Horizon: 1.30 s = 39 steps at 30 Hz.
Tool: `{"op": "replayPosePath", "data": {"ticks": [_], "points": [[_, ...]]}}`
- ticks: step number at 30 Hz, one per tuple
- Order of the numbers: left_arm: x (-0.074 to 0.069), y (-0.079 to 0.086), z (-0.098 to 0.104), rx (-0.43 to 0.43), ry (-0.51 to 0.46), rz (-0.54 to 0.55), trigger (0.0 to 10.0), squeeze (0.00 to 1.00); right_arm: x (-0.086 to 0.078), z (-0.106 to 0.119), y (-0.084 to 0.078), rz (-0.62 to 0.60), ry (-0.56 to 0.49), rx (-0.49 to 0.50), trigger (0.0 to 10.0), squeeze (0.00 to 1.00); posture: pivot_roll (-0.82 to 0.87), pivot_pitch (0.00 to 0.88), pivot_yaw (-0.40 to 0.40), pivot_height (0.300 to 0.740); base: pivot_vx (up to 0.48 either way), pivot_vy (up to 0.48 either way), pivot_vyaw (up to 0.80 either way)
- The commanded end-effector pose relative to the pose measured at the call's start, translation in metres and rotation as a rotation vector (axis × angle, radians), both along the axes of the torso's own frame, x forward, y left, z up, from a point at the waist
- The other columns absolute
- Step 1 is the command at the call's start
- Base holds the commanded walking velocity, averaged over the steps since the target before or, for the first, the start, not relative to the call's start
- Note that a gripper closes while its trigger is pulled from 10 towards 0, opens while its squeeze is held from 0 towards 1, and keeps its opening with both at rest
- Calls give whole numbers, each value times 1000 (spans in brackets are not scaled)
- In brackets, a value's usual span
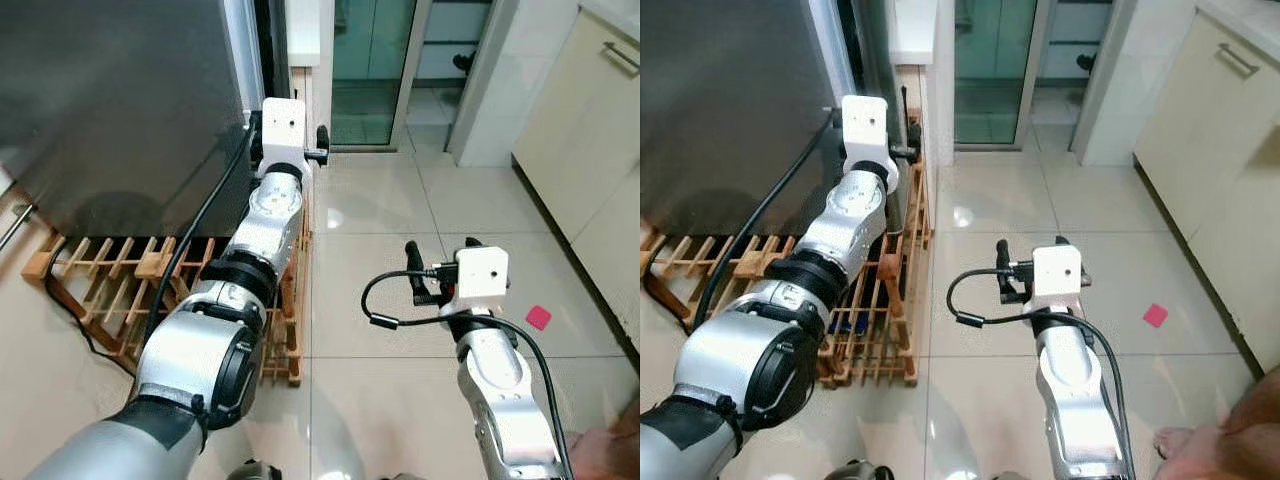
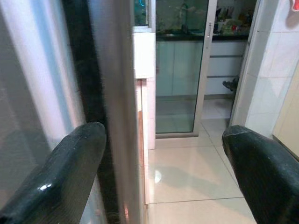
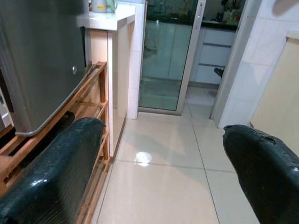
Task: Restocking fridge
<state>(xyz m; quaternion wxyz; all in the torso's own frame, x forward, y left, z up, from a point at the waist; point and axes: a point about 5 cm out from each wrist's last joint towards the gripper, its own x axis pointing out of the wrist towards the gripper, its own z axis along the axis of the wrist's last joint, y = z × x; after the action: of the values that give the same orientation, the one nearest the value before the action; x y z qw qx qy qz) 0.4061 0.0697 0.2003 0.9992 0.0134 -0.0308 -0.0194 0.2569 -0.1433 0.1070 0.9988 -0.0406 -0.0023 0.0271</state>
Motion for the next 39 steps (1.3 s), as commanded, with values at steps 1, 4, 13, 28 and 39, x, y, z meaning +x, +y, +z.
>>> {"op": "replayPosePath", "data": {"ticks": [1,4,13,28,39], "points": [[2,-2,6,-10,-5,26,10000,0,-3,6,1,5,-13,-10,10000,0,-215,9,75,740,0,0,0],[3,2,7,-9,14,102,10000,0,-9,6,0,9,-3,-18,10000,0,-245,25,74,740,0,0,0],[4,3,9,-44,55,214,10000,0,-30,0,-8,-7,65,-38,10000,0,-292,68,72,740,0,0,0],[-19,-94,24,-38,-15,-332,10000,0,-29,0,-4,17,95,-37,10000,0,-275,72,56,740,0,0,0],[-22,17,-15,-86,-157,-169,10000,0,-14,22,-12,-28,-26,-16,10000,0,-147,42,15,740,0,0,0]]}}
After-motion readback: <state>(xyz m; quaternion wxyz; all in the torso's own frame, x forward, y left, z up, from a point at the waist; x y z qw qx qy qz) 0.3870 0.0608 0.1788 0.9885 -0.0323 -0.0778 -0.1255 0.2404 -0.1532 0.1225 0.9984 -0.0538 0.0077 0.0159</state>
